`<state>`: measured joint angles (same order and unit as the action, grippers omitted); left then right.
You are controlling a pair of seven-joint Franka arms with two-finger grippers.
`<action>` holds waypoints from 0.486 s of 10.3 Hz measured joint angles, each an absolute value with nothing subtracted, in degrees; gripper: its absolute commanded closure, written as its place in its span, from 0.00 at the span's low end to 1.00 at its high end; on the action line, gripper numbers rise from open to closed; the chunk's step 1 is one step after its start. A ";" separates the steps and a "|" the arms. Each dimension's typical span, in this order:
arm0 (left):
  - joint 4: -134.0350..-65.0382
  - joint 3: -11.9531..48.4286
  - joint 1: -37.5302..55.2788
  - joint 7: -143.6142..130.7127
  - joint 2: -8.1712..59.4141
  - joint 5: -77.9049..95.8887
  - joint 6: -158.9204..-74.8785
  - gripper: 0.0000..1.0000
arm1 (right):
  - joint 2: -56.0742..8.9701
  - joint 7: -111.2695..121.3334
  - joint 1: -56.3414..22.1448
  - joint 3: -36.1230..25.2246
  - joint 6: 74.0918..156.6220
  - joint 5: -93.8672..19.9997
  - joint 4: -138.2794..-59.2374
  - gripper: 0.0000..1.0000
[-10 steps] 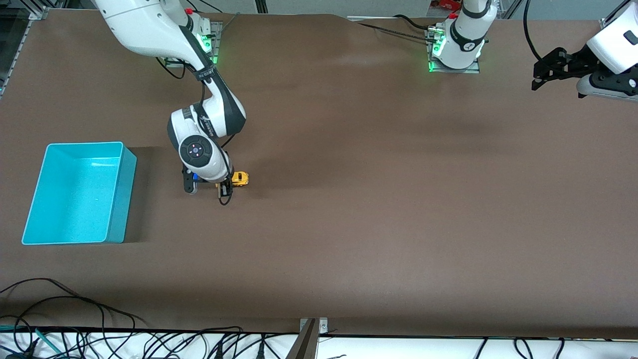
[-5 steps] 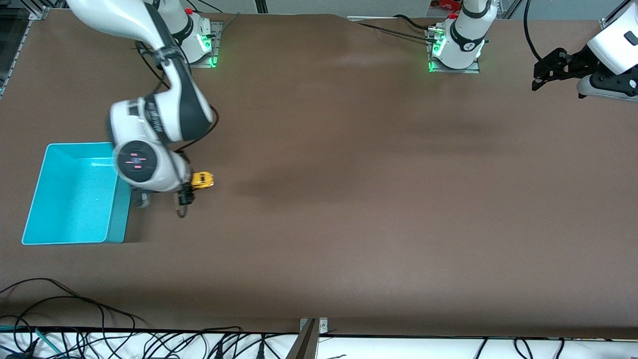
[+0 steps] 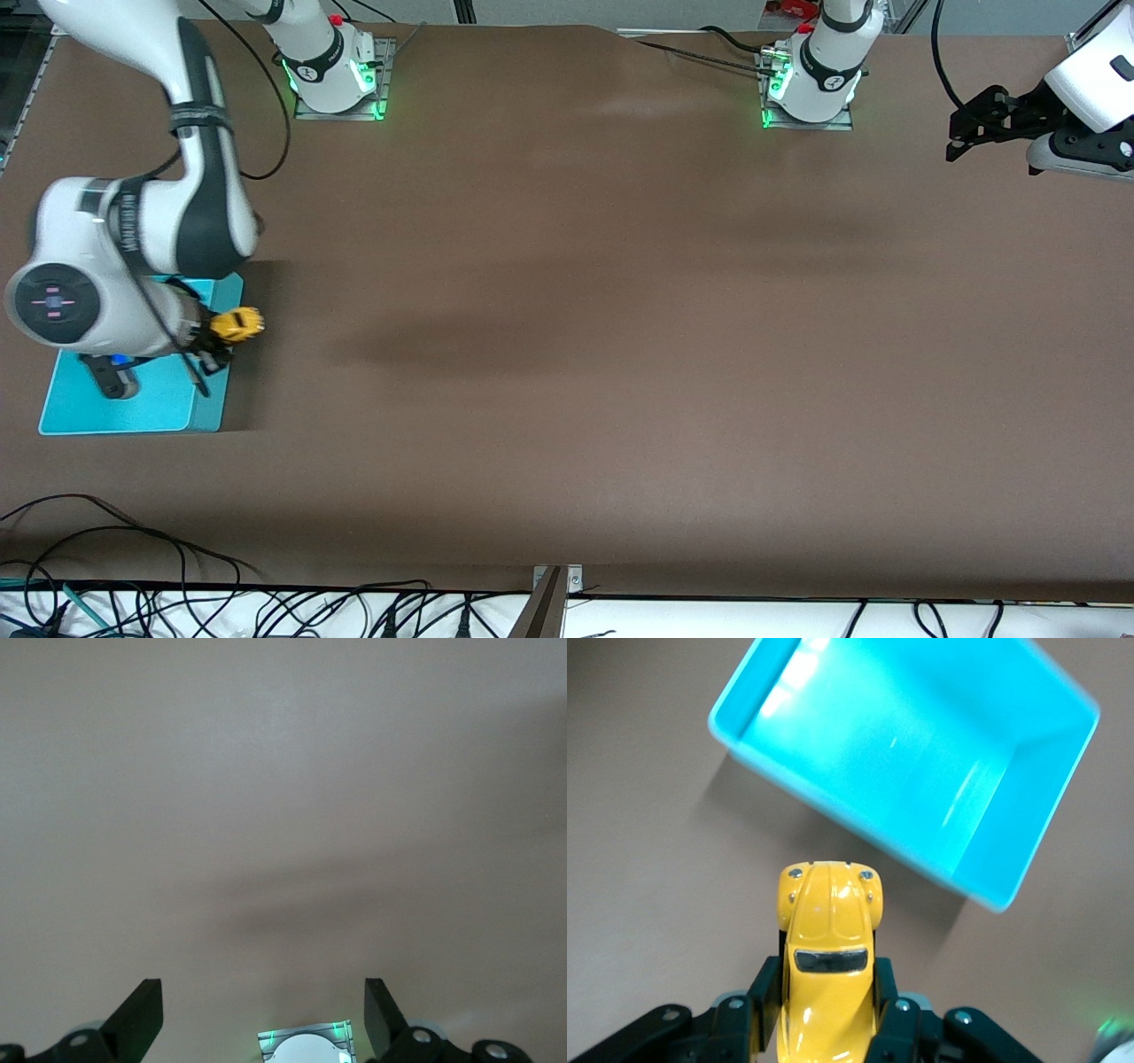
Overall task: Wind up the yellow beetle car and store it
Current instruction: 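Carry the car with the right gripper over the turquoise bin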
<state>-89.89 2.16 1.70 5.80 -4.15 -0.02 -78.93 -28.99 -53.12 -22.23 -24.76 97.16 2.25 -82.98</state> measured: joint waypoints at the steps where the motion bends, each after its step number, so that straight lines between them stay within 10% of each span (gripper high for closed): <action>1: -89.87 2.16 1.69 5.80 -4.15 -0.02 -78.93 0.00 | -29.09 -44.37 -21.25 -27.00 96.31 2.26 -83.36 0.99; 5: -89.84 2.15 1.68 5.80 -4.13 -0.02 -78.93 0.00 | -30.41 -20.02 -11.89 -28.07 97.23 2.10 -87.40 1.00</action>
